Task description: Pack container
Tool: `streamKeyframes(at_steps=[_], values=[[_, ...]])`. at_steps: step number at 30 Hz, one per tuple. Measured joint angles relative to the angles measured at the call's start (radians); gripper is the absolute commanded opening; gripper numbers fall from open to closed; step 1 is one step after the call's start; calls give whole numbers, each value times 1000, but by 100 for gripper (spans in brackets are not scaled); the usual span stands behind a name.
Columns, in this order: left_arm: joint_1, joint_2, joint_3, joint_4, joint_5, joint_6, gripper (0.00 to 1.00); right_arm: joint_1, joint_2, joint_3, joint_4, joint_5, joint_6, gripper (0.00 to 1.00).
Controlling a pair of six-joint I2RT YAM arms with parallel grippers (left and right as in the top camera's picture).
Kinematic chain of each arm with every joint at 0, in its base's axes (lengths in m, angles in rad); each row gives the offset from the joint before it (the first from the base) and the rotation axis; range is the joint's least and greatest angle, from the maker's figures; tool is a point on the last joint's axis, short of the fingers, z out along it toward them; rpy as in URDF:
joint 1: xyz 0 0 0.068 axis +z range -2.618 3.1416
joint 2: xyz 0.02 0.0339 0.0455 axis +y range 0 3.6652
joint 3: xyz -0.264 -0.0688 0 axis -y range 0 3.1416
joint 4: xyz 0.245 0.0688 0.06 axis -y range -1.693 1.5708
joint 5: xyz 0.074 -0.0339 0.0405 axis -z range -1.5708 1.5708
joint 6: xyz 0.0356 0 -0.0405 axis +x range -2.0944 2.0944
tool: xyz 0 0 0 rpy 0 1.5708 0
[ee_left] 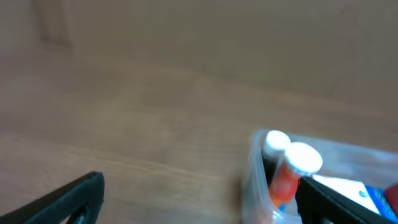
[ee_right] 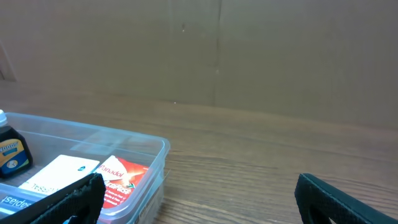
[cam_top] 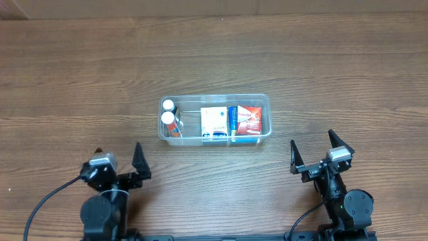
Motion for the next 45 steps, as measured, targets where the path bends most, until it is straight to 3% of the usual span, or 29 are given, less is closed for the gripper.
streamKeyframes(at_steps=[6, 11, 45], values=[[-3, -11, -151, 341, 124, 175, 100, 0, 0, 0, 0, 0, 0, 100], [-3, -11, -184, 265, 161, 259, 100, 0, 0, 0, 1, 0, 0, 100], [-3, -11, -184, 245, 98, 254, 100, 0, 0, 0, 0, -3, 0, 100]])
